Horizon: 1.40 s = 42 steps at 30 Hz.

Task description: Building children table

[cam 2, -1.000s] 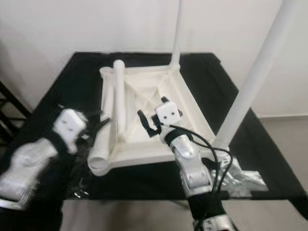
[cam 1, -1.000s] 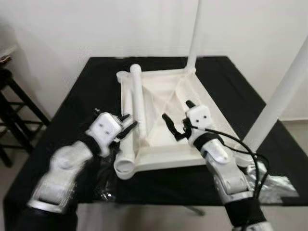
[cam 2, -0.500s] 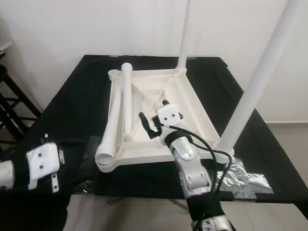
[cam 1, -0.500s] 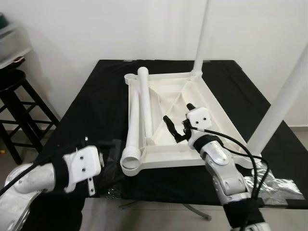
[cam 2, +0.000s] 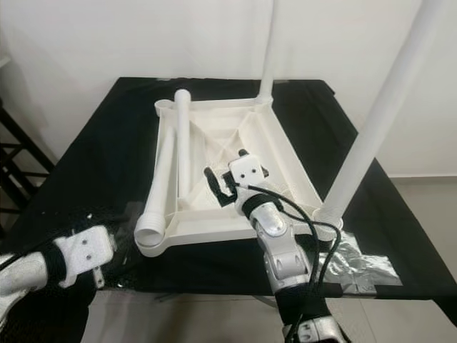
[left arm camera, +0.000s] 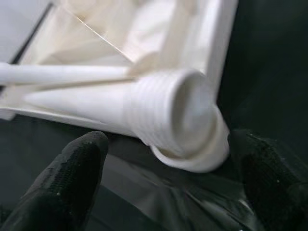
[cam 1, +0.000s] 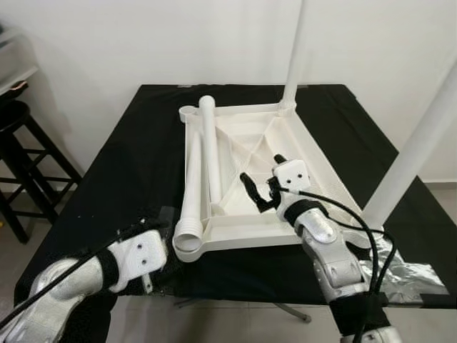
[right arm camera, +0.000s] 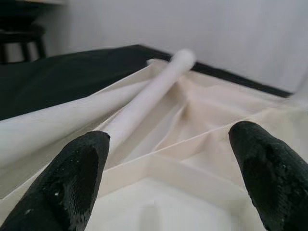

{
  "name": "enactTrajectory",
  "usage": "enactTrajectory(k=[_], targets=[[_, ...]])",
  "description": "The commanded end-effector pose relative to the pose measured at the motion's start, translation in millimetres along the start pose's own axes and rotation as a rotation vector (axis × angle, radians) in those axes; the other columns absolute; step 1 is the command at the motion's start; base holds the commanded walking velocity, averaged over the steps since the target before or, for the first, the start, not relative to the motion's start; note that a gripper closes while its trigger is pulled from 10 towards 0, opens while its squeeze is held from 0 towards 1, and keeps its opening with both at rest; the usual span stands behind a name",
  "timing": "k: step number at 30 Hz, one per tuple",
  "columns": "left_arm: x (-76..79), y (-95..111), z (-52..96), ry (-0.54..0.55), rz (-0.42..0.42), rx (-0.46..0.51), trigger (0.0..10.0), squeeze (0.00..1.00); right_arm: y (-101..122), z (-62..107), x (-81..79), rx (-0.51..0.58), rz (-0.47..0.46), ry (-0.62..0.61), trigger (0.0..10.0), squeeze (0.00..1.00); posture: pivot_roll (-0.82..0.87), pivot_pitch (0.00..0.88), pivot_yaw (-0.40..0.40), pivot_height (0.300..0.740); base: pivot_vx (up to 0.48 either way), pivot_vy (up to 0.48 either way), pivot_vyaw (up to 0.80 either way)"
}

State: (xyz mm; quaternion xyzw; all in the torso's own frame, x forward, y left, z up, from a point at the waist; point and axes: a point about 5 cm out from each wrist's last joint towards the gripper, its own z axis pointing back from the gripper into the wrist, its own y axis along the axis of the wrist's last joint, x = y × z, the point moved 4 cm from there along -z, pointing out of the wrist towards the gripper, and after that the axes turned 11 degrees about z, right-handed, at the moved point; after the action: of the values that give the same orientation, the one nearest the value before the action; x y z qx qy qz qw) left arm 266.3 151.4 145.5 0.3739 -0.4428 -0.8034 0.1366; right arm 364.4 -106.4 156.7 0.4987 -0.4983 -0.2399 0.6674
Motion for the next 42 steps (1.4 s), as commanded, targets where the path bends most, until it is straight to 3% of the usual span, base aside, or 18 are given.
enactTrajectory(k=[1, 2, 3, 5, 10, 14, 15, 19, 27, 37, 42], targets=[[2.1, -6, -1.6, 0.001, 0.006, -0.029, 10.0, 0.00, 5, -1.9, -5.1, 0.003, -0.018, 0.058, 10.0, 0.00, 0.03, 0.019, 0.010, 0.740, 0.000, 0.000, 0.00], [1.9, -6, -1.9, 0.000, 0.001, -0.031, 10.0, 0.00, 22, -3.2, 7.4, 0.050, -0.033, 0.069, 10.0, 0.00, 0.02, 0.012, 0.014, 0.740, 0.000, 0.000, 0.00], [1.9, -6, -1.9, 0.000, 0.001, -0.031, 10.0, 0.00, 22, -3.2, 7.4, 0.050, -0.033, 0.069, 10.0, 0.00, 0.02, 0.012, 0.014, 0.740, 0.000, 0.000, 0.00], [2.5, -7, -2.7, -0.002, -0.021, -0.037, 10.0, 0.00, 82, -5.8, 58.8, 0.208, -0.042, 0.022, 10.0, 0.00, 0.01, 0.004, 0.006, 0.740, 0.000, 0.000, 0.00], [3.1, -9, -5.2, 0.008, -0.033, -0.040, 10.0, 0.00, 97, -6.4, 72.0, 0.242, -0.046, 0.007, 10.0, 0.00, 0.01, 0.003, 0.004, 0.740, 0.000, 0.000, 0.00], [6.4, -13, -8.5, 0.016, -0.052, -0.064, 10.0, 0.00, 131, -18.4, 89.4, 0.280, -0.041, -0.002, 10.0, 0.00, 0.01, 0.000, -0.019, 0.740, 0.000, 0.000, 0.00], [6.4, -13, -8.5, 0.016, -0.052, -0.064, 10.0, 0.00, 131, -18.4, 89.4, 0.280, -0.041, -0.002, 10.0, 0.00, 0.01, 0.000, -0.019, 0.740, 0.000, 0.000, 0.00], [3.0, -6, -12.4, 0.055, -0.029, -0.030, 10.0, 0.00, 129, -33.4, 65.0, 0.237, -0.018, 0.082, 10.0, 0.00, 0.01, 0.000, -0.038, 0.740, 0.000, 0.000, 0.00], [-1.0, 4, -20.4, 0.086, -0.019, 0.019, 10.0, 0.00, 122, -39.3, 59.3, 0.196, -0.052, 0.072, 10.0, 0.00, 0.01, 0.000, -0.028, 0.740, 0.000, 0.000, 0.00], [-13.8, 10, -30.8, 0.159, -0.055, 0.031, 10.0, 0.00, 114, -41.7, 41.3, 0.177, -0.098, 0.090, 10.0, 0.00, 0.00, 0.000, -0.011, 0.740, 0.000, 0.000, 0.00], [-14.4, 6, -44.6, 0.177, -0.066, 0.002, 10.0, 0.00, 110, -42.0, 31.3, 0.158, -0.115, 0.092, 10.0, 0.00, 0.00, 0.003, -0.011, 0.740, 0.000, 0.000, 0.00]])
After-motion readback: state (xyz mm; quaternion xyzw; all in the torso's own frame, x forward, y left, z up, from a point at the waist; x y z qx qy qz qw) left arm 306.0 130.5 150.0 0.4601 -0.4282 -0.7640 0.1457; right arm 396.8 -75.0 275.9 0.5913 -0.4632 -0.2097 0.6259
